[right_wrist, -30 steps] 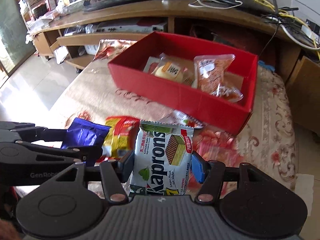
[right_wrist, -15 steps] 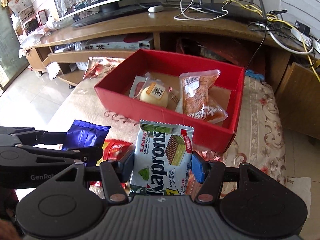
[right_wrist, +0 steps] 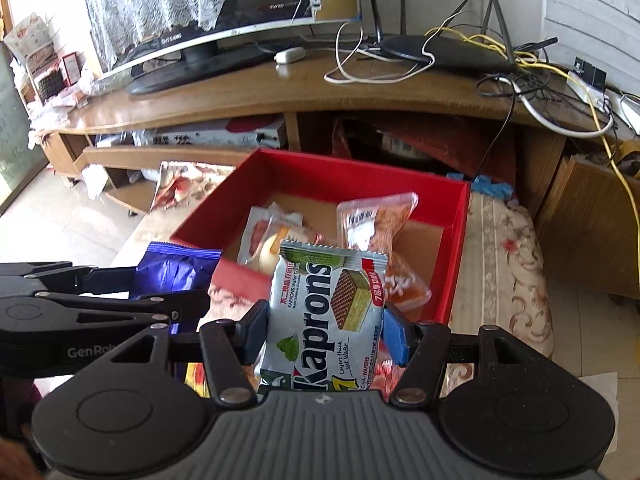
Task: Organize snacks
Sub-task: 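Carry the blue bag and Kaprons wafer into the red box with both grippers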
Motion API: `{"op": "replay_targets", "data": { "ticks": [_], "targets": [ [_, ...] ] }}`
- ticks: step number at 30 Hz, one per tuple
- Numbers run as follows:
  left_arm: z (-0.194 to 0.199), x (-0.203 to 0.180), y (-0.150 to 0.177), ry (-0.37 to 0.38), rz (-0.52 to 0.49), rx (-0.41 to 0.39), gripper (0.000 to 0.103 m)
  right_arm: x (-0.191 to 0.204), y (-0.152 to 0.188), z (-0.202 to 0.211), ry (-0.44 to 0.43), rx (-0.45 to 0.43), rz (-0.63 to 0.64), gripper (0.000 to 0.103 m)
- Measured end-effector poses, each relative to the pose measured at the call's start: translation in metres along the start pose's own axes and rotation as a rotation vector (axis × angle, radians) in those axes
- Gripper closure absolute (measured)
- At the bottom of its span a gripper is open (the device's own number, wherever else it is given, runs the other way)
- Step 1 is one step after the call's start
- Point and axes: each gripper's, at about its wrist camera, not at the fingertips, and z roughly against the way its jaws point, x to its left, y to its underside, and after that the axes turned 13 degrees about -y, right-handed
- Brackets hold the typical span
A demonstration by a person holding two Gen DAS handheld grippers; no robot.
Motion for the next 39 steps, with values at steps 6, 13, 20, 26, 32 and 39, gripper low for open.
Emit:
{"op": "replay_targets", "data": {
  "ticks": [6, 13, 20, 26, 32, 39],
  "targets": [
    [-0.004, -0.002, -0.018, 0.005, 0.014, -0.028, 0.033, -0.006, -0.019, -0.001, 0.009, -0.029, -0.003, 0.047],
    [-0.010, -0.006, -0.039, 0.000, 0.021, -0.055, 0.034, -0.014, -0.039, -0.005, 0.022, -0.059, -0.004, 0.047],
    [-0.022, -0.010, -0.059, 0.005, 0.020, -0.070, 0.034, -0.028, -0.055, -0.014, 0.030, -0.076, -0.015, 0.047],
    [-0.037, -0.017, -0.069, -0.005, 0.013, -0.065, 0.034, -0.038, -0.064, -0.027, 0.045, -0.067, -0.010, 0.047],
    [-0.052, -0.021, -0.074, -0.014, 0.009, -0.051, 0.034, -0.047, -0.069, -0.042, 0.055, -0.054, -0.014, 0.047],
    [-0.070, -0.024, -0.077, -0.030, 0.001, -0.027, 0.034, -0.056, -0.071, -0.060, 0.062, -0.028, -0.021, 0.047]
  ]
}}
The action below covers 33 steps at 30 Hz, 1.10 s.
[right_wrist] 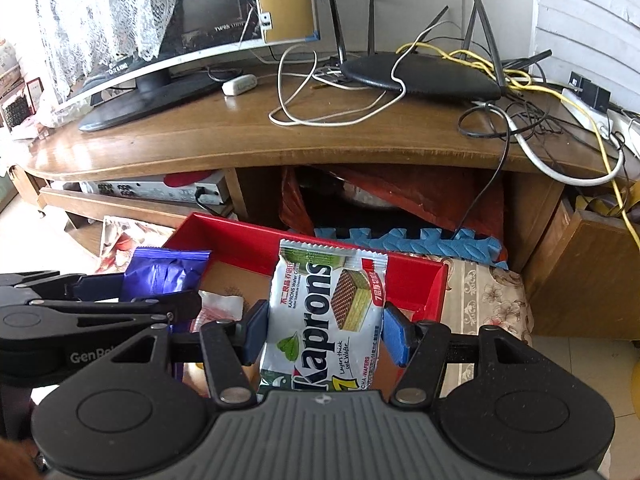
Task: Organize snacks
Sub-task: 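Carry the blue bag and Kaprons wafer into the red box with both grippers, then lower and open both grippers to drop the blue bag and wafer in the box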
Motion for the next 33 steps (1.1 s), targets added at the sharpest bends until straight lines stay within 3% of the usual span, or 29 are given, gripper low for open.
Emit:
{"op": "replay_targets", "data": {
  "ticks": [33],
  "targets": [
    [-0.043, -0.009, 0.017, -0.046, -0.033, 0.078, 0.034, -0.017, 0.015, -0.045, 0.003, 0.102, -0.025, 0.046]
  ]
}}
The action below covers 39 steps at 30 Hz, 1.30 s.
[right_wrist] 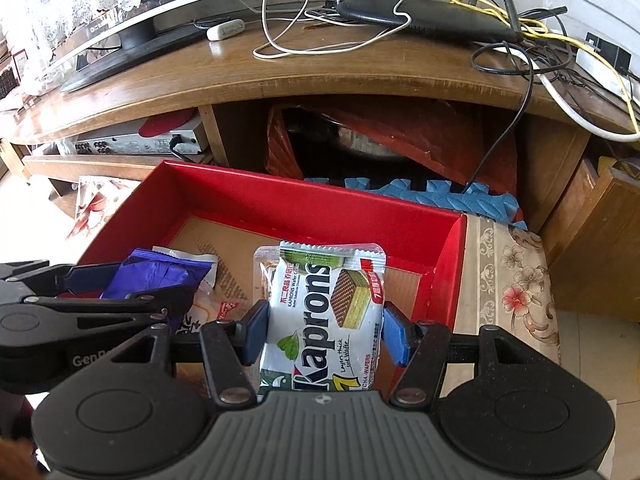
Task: Organize snacks
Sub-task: 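Lower and open both grippers to drop the blue bag and wafer in the box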
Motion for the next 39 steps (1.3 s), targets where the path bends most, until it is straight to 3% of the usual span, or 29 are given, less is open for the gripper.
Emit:
{"op": "replay_targets", "data": {
  "ticks": [39],
  "targets": [
    [0.017, 0.010, -0.004, 0.018, 0.042, -0.026, 0.030, 0.005, -0.002, 0.018, 0.001, -0.042, -0.001, 0.042]
  ]
}}
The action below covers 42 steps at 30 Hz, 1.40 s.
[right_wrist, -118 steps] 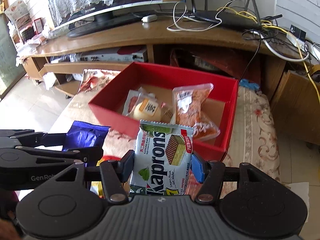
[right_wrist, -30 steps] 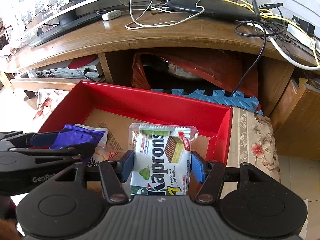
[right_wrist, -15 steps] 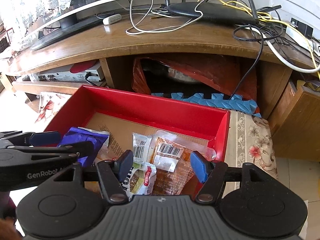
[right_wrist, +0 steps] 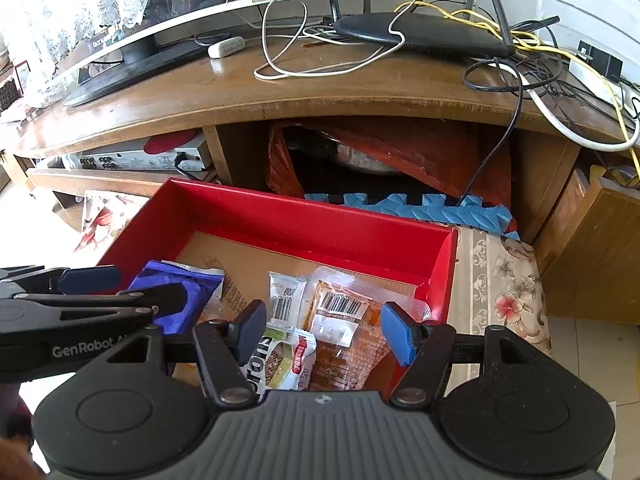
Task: Organize snacks
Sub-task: 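Lower and open both grippers to drop the blue bag and wafer in the box, then move both grippers back to the snacks on the tablecloth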
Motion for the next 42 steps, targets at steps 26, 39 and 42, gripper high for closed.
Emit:
{"op": "replay_targets", "data": {
  "ticks": [26, 39, 42],
  "targets": [
    [0.035, 0.009, 0.007, -0.012, -0.005, -0.054, 0.033, 0.019, 0.009, 0.028, -0.011, -0.039, 0.022, 0.042],
    [0.048, 0.018, 0.021, -0.007, -0.003, -0.052, 0.034, 0.032, 0.023, 0.039, -0.024, -0.036, 0.028, 0.042],
    [0.053, 0.019, 0.026, -0.005, -0.008, -0.051, 0.035, 0.034, 0.028, 0.043, -0.026, -0.032, 0.024, 0.042]
  ]
}}
